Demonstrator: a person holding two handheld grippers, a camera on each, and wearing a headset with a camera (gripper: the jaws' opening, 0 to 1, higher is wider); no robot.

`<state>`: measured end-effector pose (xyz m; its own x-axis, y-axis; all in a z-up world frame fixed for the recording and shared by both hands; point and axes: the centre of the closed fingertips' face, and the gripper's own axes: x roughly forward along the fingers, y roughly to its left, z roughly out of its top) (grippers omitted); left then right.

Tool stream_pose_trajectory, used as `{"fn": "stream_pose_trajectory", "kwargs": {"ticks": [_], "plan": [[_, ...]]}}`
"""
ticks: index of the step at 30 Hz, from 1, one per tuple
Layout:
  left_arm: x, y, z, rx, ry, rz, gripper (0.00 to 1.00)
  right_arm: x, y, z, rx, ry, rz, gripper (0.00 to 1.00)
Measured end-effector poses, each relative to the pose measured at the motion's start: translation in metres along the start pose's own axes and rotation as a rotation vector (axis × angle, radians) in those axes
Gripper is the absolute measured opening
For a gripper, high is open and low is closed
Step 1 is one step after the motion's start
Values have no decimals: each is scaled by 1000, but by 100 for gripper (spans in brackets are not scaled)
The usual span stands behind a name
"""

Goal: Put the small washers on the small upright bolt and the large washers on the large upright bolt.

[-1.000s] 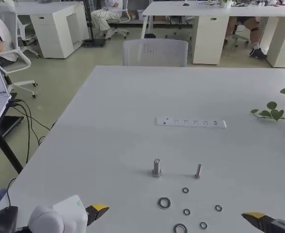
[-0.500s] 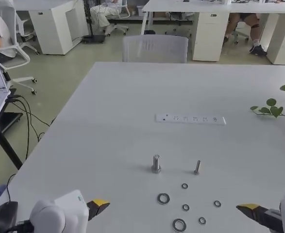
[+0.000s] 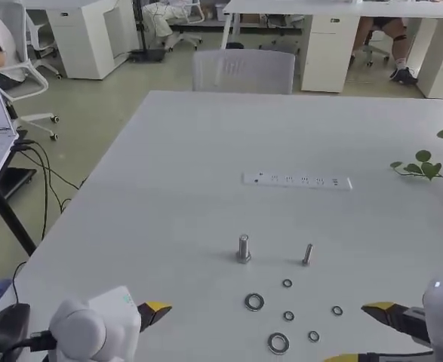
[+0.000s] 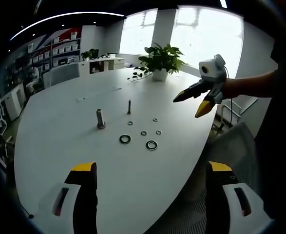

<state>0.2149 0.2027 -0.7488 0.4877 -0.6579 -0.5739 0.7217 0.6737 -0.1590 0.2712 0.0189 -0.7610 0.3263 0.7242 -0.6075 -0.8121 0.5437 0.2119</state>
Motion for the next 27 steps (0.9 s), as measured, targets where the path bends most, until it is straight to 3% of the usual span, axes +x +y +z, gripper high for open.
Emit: {"fn": "stream_pose_trajectory", "kwargs": {"ticks": [6, 12, 27], "plan": [[0, -2, -4, 6, 14, -4, 92, 6, -13, 3, -30, 31, -12, 73], [0, -4, -1, 7, 4, -5, 92, 15, -26, -11, -116, 136, -15, 68], [0, -2, -8, 3, 15, -12, 91, 33, -63, -29, -202, 285, -19, 57]]}}
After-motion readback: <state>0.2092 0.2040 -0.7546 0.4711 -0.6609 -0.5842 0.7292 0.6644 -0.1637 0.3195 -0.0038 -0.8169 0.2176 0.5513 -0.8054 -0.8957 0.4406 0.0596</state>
